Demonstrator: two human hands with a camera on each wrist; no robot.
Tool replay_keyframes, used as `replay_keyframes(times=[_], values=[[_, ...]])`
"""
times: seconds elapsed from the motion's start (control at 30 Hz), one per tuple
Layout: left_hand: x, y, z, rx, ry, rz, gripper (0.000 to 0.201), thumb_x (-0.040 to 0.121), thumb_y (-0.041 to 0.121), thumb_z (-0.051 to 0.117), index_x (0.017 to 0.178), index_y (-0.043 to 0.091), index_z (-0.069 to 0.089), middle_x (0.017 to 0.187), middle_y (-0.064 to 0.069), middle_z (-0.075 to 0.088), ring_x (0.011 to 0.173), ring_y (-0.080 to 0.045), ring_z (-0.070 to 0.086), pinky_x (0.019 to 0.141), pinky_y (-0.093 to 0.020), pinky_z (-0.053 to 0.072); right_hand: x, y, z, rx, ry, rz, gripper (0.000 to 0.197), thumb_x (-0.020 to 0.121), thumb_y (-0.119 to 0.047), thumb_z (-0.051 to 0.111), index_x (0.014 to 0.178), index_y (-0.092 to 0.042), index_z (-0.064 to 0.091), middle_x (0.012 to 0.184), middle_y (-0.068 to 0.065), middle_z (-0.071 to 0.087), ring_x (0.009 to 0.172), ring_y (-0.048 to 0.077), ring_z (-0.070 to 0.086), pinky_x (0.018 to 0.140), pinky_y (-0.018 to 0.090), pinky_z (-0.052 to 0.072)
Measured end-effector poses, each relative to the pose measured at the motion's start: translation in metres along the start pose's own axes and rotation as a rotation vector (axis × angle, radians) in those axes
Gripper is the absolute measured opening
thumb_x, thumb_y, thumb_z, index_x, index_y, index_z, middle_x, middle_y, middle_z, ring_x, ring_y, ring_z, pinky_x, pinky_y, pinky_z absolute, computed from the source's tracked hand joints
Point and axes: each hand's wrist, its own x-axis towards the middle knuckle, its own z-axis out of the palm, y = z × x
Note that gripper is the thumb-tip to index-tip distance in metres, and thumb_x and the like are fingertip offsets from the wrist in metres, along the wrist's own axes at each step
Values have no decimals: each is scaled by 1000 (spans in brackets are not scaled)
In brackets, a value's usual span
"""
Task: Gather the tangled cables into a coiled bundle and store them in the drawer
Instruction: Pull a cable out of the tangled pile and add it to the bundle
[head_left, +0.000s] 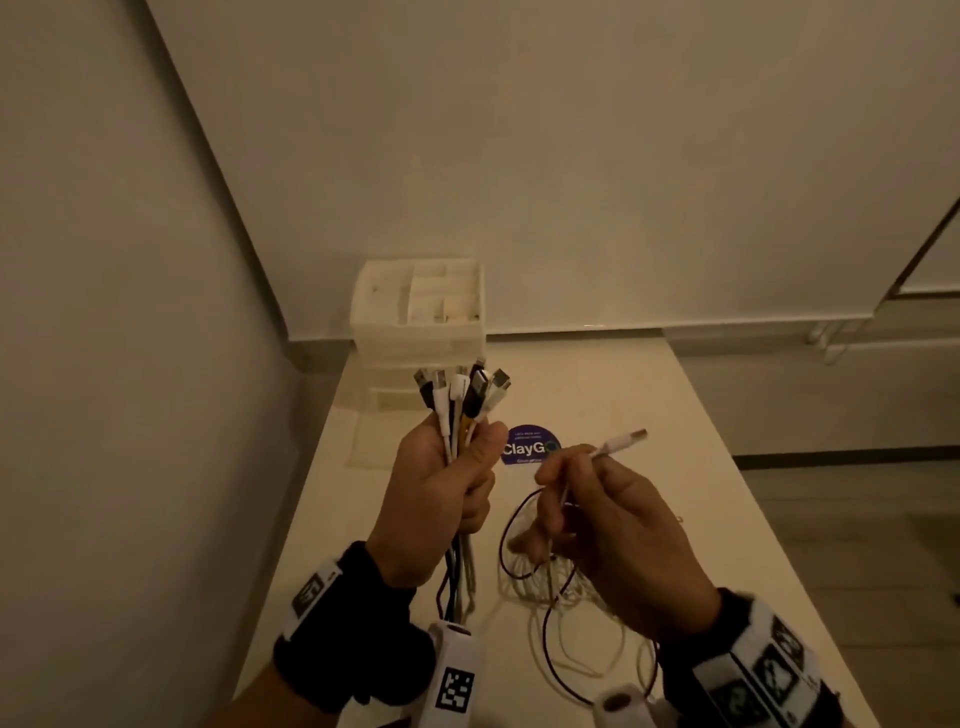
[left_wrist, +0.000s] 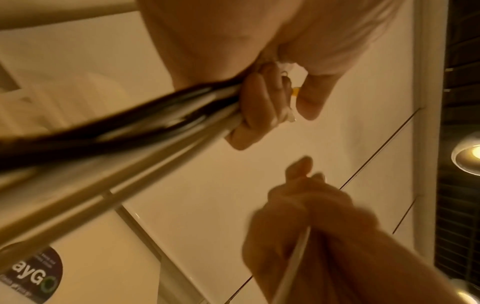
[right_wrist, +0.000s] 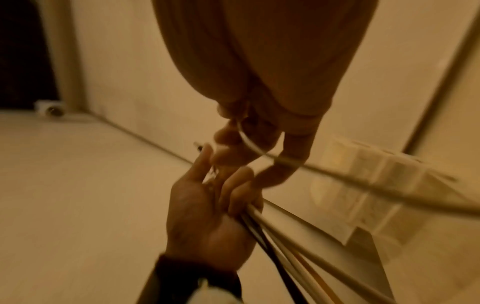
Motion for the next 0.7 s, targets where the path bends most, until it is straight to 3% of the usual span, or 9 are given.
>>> replay_keyframes(times=[0.1,0.17,0.2,0.3,0.37,0.47,0.53,0.6,0.7], values=[[1,-1,12,75,-13,28,35,84,33,65,76,6,43,52,-4,32,39,-14,21,41,-21,21,-2,-3,9,-427,-21,-59,28,100,-29,41,91,-8,58,57,0,44,47,15,40,49,30,42],[0,-3,20,135,16,26,42,82,34,69,80,-1,45,55,-9,35,39,-16,25,40,-22,25,-2,-4,10,-770,-27,-152,24,102,-27,39,90,-14,55,58,-8,47,49,9,41,51,31,40],[0,-3,23,164,38,26,42,81,32,72,81,-1,46,55,-7,38,39,-15,29,40,-22,28,-3,-4,11,-886,-23,-198,23,102,-26,38,88,-20,54,59,-11,49,52,8,46,53,26,40],[-2,-6,34,260,95,41,17,84,17,70,77,15,55,51,13,54,43,-1,50,47,-11,39,-6,-6,13,-1117,-32,-356,39,101,-12,41,75,-41,35,55,-18,40,63,-7,49,56,11,36],[-3,-9,40,289,121,33,19,89,15,63,73,22,55,49,16,55,45,2,52,49,-8,39,-4,-4,10,-1188,-55,-395,43,96,-7,45,74,-41,31,56,-23,31,61,-8,48,59,7,37],[-3,-11,46,343,163,31,24,94,25,53,71,26,54,48,17,56,47,3,53,51,-9,39,-1,-4,5,-1252,-82,-303,22,102,-20,40,82,-29,43,62,-15,41,55,10,43,53,19,35],[-4,-14,46,341,195,36,29,95,34,48,69,21,53,48,12,52,45,0,48,50,-14,39,-2,-5,0,-1252,-70,-279,25,102,-32,37,82,-22,48,67,-8,53,58,14,48,56,24,39],[-1,-17,43,315,256,53,41,95,41,44,67,11,49,50,0,43,43,-11,39,45,-23,35,-6,-5,-1,-1226,-80,-264,37,101,-42,33,82,-22,58,65,-7,59,62,14,56,63,32,45],[8,-16,32,154,390,76,51,97,46,39,66,7,50,50,-6,39,41,-18,32,41,-26,27,-15,6,-5,-1050,-153,-195,39,97,-48,32,79,-27,59,57,-12,52,58,9,53,60,28,42]])
